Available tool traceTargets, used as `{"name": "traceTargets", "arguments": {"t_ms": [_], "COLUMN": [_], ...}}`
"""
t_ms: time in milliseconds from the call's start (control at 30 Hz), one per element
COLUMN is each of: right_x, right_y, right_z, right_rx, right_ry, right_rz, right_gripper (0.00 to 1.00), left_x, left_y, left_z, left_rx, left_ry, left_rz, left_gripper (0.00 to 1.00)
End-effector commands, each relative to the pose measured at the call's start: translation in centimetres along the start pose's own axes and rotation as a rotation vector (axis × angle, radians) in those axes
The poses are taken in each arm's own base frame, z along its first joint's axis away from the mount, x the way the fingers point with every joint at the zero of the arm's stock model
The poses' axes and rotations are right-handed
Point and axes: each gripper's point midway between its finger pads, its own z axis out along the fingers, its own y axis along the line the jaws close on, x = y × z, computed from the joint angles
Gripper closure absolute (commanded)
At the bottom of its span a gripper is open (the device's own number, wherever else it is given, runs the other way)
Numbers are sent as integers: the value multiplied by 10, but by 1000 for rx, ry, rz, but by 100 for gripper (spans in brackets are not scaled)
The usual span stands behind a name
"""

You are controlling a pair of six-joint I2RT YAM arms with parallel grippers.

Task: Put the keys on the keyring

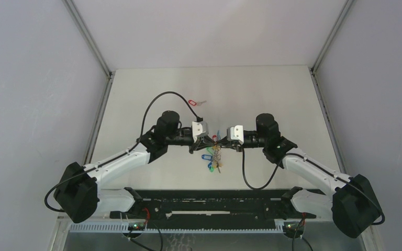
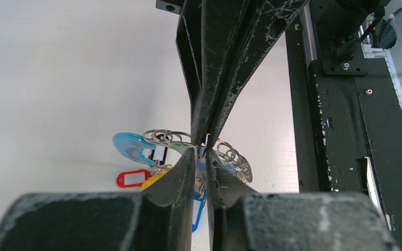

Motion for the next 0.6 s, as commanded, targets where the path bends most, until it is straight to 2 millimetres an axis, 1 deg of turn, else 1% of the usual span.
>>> {"name": "traceTargets", "arguments": {"t_ms": [0, 100, 133, 300, 400, 567], "right_x": [-36, -35, -35, -29, -26, -25], "right_y": [-17, -17, -17, -17, -15, -14], "right_z": [0, -1, -1, -2, -1, -1], "right_rx": [18, 25, 26, 47, 48, 45], "right_ry": [-84, -76, -74, -36, -17, 4], "right_rz": [-90, -87, -88, -90, -93, -103], "right_gripper": [100, 100, 100, 100, 95, 90], "left_x": [-34, -40, -42, -47, -47, -46], "left_y": [4, 1, 1, -2, -3, -4], "left_z": [2, 0, -1, -8, -10, -11], "left_rx": [8, 16, 16, 8, 6, 10], "left_ry": [-66, -73, -73, -48, -6, 47], "left_rz": [53, 56, 57, 63, 57, 38], "left_gripper": [87, 98, 100, 100, 100, 100]}}
